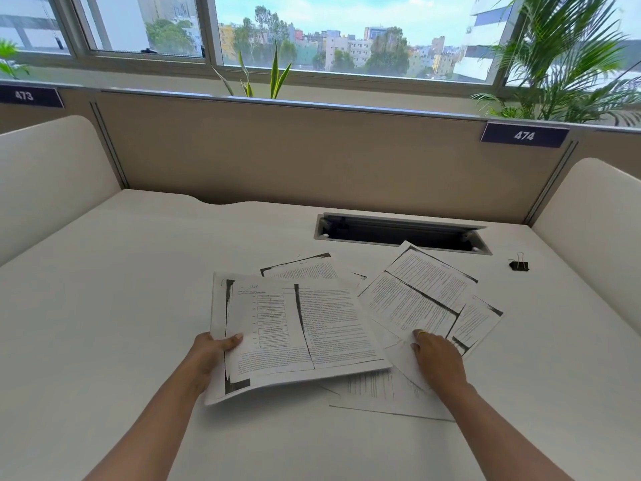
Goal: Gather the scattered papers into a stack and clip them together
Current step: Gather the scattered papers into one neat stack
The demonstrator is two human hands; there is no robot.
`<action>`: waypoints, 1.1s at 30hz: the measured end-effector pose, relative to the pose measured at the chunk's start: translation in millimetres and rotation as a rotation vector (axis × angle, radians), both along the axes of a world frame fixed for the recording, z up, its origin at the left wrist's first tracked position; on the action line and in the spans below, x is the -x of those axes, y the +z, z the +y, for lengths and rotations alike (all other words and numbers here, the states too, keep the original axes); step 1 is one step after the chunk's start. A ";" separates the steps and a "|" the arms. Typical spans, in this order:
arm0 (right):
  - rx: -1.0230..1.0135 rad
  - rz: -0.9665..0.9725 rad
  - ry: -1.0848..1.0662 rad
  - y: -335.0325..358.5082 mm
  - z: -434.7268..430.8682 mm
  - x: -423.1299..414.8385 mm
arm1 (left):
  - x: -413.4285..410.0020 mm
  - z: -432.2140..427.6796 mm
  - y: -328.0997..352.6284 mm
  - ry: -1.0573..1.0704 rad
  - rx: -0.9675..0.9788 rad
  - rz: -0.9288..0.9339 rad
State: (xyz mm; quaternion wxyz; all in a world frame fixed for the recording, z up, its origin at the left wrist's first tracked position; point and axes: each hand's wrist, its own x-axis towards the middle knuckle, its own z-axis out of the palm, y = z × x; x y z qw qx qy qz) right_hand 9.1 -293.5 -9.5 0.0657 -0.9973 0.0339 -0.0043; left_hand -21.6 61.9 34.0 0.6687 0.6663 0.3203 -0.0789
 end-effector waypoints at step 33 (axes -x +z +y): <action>0.017 -0.262 0.011 -9.9 1.4 0.8 | 2.7 15.5 -6.3 0.086 0.049 -0.024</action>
